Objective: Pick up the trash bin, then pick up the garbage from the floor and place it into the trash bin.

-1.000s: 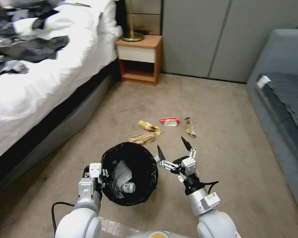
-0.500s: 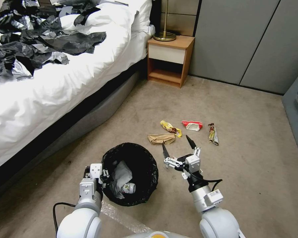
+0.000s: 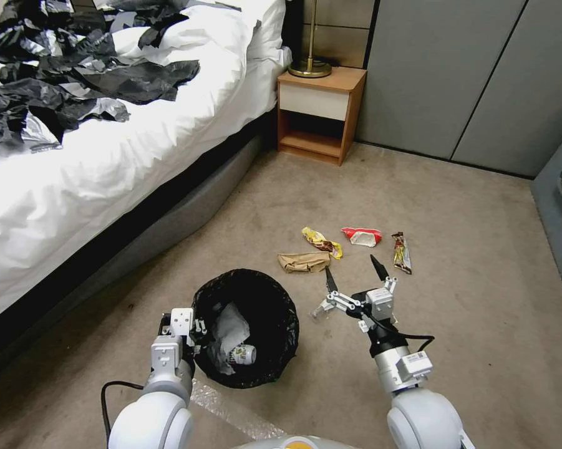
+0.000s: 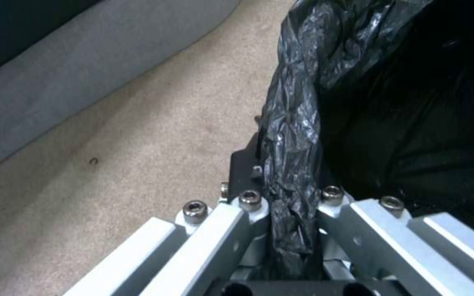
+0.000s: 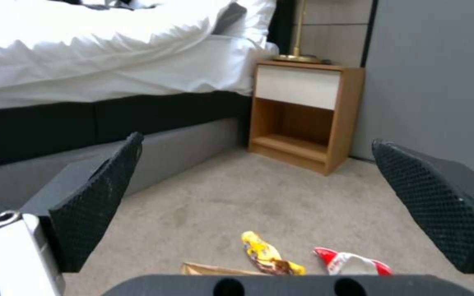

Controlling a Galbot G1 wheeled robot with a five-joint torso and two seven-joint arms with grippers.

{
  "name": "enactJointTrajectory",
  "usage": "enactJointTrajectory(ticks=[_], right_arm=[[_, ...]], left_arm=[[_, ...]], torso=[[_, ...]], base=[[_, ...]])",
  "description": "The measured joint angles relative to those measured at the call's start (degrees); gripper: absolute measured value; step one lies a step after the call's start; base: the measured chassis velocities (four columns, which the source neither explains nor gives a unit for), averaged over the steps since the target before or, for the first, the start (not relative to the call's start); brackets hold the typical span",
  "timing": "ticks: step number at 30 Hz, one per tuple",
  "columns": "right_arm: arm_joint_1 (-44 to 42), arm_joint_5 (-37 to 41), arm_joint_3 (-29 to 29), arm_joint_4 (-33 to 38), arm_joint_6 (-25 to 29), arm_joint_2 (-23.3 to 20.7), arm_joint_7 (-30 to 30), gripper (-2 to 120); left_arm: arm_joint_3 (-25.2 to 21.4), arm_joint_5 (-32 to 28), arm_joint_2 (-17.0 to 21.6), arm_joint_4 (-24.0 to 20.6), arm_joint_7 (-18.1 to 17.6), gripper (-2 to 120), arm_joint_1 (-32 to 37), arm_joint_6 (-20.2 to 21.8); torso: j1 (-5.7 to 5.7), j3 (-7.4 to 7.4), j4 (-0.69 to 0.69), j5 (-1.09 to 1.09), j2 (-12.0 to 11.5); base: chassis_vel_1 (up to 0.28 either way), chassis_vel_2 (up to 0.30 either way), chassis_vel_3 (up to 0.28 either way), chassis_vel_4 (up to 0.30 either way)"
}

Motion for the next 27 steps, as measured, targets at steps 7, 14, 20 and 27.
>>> enactJointTrajectory(ticks=[7,14,20,27], right_arm=[[-0.11,-0.01,0.67,-0.47,0.22,0.12,0.02,100],[0.10,-0.04,0.75,-0.62,0.28,0.18,0.01,100],[0.05,-0.02,0.72,-0.60,0.33,-0.10,-0.06,100],[0.16,0.01,0.66,-0.59,0.37,-0.10,-0.06,100]], left_arm=[[0.07,0.01,0.05,0.13,0.00,1,-0.04,-0.07],[0.28,0.15,0.05,0.16,0.04,1,0.25,-0.24],[0.40,0.33,0.20,0.07,0.06,1,0.40,-0.26],[0.40,0.42,0.24,-0.02,0.13,1,0.41,-0.27]], torso=[[0.00,0.00,0.00,0.00,0.00],[0.00,0.00,0.01,0.00,0.00],[0.00,0.00,0.00,0.00,0.00],[0.00,0.01,0.01,0.00,0.00]], base=[[0.000,0.000,0.000,0.000],[-0.026,0.024,0.030,-0.021],[-0.115,0.099,0.106,-0.103],[-0.116,0.092,0.109,-0.091]])
